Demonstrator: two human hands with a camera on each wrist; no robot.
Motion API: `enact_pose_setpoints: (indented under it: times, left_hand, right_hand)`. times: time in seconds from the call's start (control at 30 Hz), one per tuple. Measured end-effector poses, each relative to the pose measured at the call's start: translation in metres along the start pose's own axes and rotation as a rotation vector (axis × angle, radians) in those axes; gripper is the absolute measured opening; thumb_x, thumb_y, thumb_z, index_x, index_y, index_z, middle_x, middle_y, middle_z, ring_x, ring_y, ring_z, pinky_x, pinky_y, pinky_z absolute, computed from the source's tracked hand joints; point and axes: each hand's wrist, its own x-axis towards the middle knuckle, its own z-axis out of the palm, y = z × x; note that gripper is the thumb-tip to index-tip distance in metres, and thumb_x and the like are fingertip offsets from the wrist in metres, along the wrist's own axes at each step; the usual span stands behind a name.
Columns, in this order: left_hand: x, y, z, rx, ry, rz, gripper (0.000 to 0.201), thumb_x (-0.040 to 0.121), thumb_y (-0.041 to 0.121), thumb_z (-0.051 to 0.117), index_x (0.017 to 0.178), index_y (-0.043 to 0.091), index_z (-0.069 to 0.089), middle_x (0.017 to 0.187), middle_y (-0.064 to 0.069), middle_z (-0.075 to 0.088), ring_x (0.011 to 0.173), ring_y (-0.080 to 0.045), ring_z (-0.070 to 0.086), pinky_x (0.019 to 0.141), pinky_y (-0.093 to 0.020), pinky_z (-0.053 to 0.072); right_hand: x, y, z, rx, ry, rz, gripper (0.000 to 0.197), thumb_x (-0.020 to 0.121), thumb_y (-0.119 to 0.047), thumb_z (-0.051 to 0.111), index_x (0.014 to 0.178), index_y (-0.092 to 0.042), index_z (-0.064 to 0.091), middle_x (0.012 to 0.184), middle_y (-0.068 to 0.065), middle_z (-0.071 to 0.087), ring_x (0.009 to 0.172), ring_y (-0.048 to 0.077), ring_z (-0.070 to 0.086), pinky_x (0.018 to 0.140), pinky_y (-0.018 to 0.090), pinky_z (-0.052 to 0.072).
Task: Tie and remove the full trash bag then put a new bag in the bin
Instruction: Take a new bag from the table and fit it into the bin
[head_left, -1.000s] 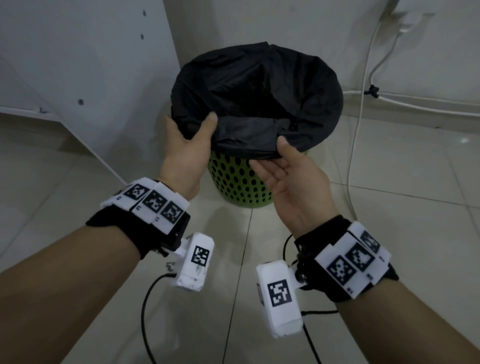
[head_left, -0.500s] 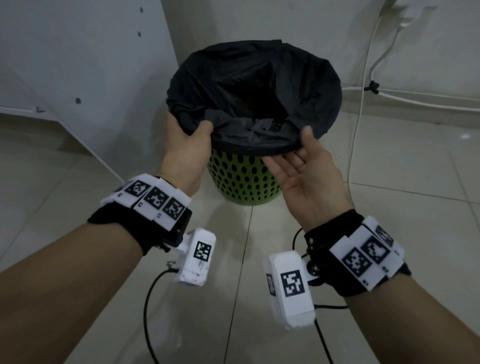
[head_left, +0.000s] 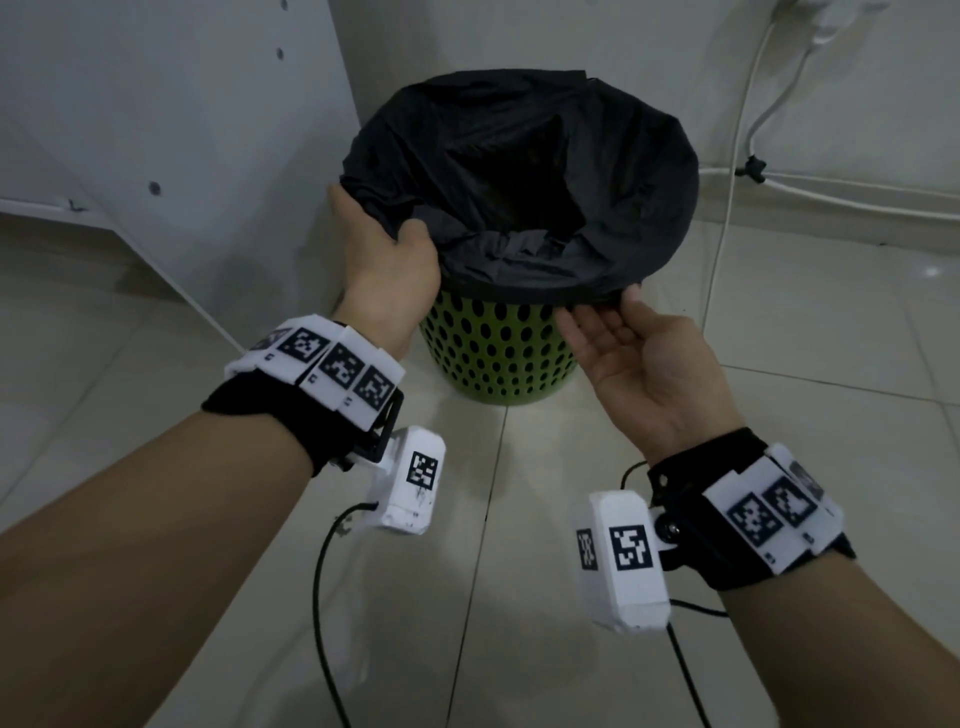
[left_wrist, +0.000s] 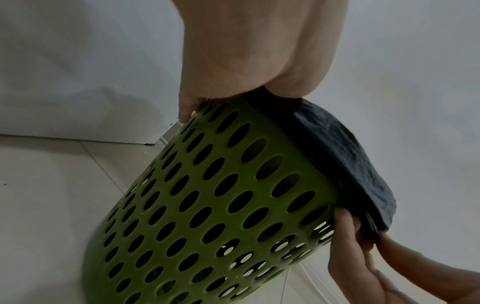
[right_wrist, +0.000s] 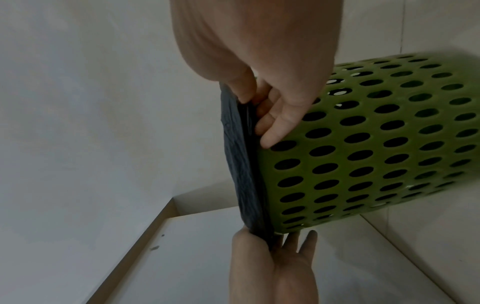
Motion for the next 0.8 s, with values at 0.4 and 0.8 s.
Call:
enact_pose_setpoints:
  times: [0.4, 0.8]
  left_hand:
    - [0.005, 0.0, -0.001, 0.081, -0.054, 0.095, 0.076, 0.084, 0.017, 0.04, 0.155, 0.018, 0.014, 0.151, -0.008, 0.042, 0.135, -0.023, 0.045, 0.117, -0.045, 0.037]
    - [0.017, -0.004, -0.011, 0.084, -0.171, 0.006, 0.09, 0.094, 0.026, 0.047, 0.157, 0.015, -0.017, 0.165, -0.002, 0.021, 0.145, -0.016, 0.029, 0.123, -0.039, 0.026]
  right_hand:
    - [0.003, -0.03, 0.014, -0.248, 0.081, 0.055, 0.031, 0.09, -0.025, 0.071, 0.115, -0.008, 0.066, 0.087, 0.004, 0.077, 0.082, 0.02, 0.076, 0.08, 0.043, 0.062]
    - [0.0, -0.028, 0.016, -0.29, 0.081, 0.023, 0.019, 0.09, -0.018, 0.07, 0.107, -0.011, 0.065, 0.097, 0.009, 0.076, 0.086, 0.025, 0.076, 0.077, 0.043, 0.062]
